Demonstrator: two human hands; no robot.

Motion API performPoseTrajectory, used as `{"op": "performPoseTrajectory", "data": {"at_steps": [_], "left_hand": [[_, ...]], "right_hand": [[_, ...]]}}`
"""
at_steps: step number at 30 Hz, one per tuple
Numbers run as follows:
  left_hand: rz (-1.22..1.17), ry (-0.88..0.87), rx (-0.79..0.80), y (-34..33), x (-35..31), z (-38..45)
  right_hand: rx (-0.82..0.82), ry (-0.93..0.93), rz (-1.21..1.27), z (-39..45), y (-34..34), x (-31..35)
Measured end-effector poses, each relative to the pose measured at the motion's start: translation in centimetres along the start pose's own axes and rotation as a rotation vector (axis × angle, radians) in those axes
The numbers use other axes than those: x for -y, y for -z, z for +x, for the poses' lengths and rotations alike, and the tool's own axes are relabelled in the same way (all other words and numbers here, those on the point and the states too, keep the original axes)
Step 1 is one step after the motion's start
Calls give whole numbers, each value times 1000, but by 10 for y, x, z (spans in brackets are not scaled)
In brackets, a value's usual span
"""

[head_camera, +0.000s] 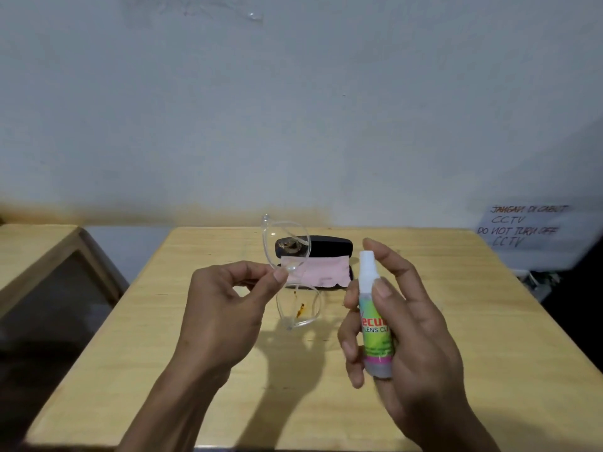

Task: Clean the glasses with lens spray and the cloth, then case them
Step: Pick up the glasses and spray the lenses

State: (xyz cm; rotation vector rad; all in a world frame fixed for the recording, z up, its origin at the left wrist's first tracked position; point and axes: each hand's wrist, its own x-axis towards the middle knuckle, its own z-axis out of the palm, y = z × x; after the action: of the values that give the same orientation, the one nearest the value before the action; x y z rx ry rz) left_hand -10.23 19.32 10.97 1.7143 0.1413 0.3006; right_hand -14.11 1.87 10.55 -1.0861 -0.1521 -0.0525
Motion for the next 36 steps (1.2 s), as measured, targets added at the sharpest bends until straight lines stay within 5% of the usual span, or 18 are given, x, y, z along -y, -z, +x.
{"op": "performPoseTrajectory", "data": {"at_steps": [5, 8, 17, 36], "left_hand": [[78, -36, -9, -2, -6, 0], [96, -43, 0, -4, -9, -1], [119, -92, 22, -3, -16, -3], [6, -47, 18, 3, -24, 14]], "right_hand": [[-126, 584, -859, 5, -1, -5], [-191, 829, -1103, 18, -7, -8], [-175, 989, -1210, 40, -10, -16], [-90, 971, -1169, 3, -3, -25]]}}
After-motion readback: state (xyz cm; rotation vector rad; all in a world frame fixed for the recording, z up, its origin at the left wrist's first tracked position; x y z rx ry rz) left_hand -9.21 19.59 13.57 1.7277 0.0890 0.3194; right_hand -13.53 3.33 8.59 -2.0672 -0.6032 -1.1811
